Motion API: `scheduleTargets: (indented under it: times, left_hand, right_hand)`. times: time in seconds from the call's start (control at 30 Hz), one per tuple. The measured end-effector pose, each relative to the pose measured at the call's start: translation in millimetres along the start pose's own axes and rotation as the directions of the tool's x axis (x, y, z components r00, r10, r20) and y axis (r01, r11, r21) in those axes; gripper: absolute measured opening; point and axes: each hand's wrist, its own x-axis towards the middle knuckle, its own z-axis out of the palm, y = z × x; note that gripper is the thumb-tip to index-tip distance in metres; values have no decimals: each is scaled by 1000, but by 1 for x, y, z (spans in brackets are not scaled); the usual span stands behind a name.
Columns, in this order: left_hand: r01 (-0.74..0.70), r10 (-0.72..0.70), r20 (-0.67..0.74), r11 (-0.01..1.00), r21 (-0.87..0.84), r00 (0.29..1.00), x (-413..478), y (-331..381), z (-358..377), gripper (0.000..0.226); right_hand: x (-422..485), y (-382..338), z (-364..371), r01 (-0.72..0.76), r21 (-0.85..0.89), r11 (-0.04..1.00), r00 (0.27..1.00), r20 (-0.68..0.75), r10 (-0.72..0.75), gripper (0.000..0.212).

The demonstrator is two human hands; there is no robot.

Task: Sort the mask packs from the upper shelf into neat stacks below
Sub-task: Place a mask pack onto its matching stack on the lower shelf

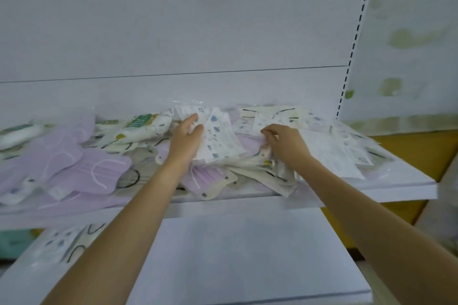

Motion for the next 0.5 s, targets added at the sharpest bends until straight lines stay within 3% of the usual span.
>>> scheduleTargets:
  times: [0.07, 0.17, 0.23, 0.33, 0.5]
  left_hand:
    - [35, -35, -4, 999, -11, 999, -1, 1, -3, 39]
    - [66, -66, -15, 998, -17, 998, -3, -1, -3, 38]
    - [103, -103, -6, 994, -23, 995, -8, 2, -1, 38]
    - [156, -156, -1, 988, -11, 988, -11, 2, 5, 53]
    - [204, -206, -40, 978, -40, 978, -15, 4, 13, 30]
  right_hand:
    - [-2, -3, 4, 30, 26, 999, 1000, 0, -30, 33]
    - [1, -1, 7, -9, -72, 997, 989, 146, 19, 52]
    - [4, 0, 6, -34, -94, 995, 982, 182, 51, 44]
    - [4, 1, 8, 35, -150, 988, 995, 93, -22, 31]
    - [-8, -6, 14, 125, 272, 954, 992, -46, -117, 24]
